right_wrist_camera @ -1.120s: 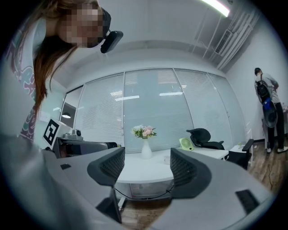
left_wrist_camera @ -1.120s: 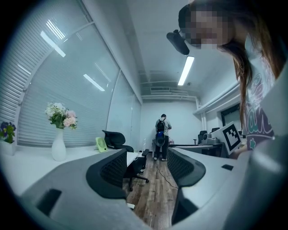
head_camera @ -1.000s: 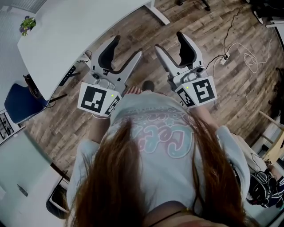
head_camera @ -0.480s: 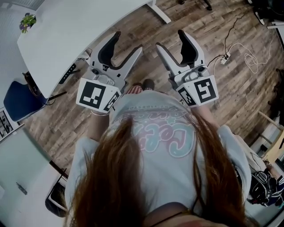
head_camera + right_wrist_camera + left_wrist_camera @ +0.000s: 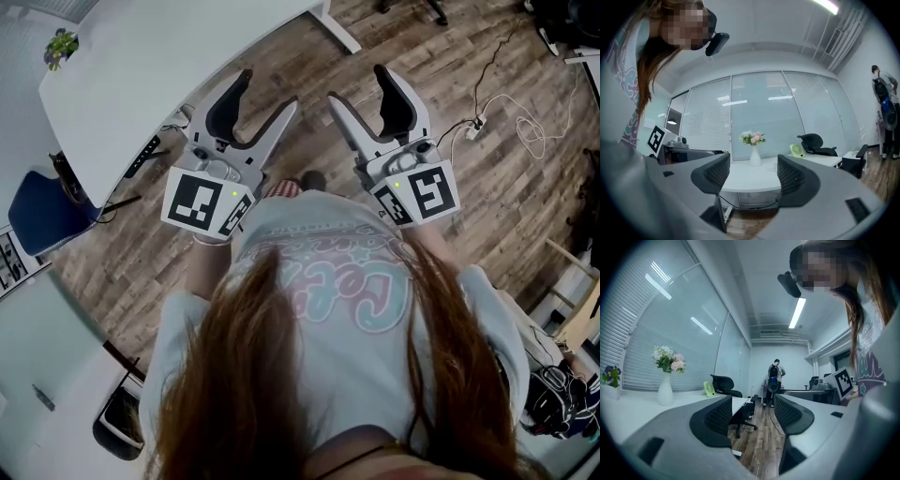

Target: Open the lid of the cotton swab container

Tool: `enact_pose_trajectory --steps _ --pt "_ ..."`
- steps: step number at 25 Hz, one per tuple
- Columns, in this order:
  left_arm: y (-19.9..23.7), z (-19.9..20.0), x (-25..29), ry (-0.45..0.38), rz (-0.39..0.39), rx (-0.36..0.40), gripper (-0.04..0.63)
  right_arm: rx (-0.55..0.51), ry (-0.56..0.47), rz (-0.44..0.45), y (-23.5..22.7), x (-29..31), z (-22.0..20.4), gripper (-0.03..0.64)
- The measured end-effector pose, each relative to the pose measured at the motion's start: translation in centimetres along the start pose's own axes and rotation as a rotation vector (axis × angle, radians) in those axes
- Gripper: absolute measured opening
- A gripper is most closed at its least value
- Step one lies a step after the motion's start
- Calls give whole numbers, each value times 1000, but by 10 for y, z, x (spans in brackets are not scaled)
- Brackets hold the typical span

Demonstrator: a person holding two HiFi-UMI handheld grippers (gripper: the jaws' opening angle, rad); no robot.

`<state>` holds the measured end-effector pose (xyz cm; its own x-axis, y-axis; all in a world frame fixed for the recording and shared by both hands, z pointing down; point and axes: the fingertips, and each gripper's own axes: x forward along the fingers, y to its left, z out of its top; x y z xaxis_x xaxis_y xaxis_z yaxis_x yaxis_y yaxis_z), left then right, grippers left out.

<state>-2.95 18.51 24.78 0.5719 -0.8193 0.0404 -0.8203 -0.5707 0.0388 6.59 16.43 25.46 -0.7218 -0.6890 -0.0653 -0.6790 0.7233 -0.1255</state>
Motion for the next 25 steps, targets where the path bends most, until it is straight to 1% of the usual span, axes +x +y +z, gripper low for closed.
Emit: enact_pose_trajectory --steps 5,9,12,17,21,25 --pt "-1 -3 -7 13 33 3 250 9 10 17 1 -2 -5 301" --pt "10 -14 -22 48 76 -10 250 27 35 39 9 4 -16 301" --pt "18 -13 -23 47 103 -9 250 31 59 71 15 13 -24 301" --pt "26 -6 -16 32 96 34 250 26 53 88 19 33 -24 301" --pt "49 -6 -7 19 82 26 250 7 52 78 12 55 -23 301" --pt "70 -1 13 1 80 28 250 -7 54 65 -7 77 -20 301"
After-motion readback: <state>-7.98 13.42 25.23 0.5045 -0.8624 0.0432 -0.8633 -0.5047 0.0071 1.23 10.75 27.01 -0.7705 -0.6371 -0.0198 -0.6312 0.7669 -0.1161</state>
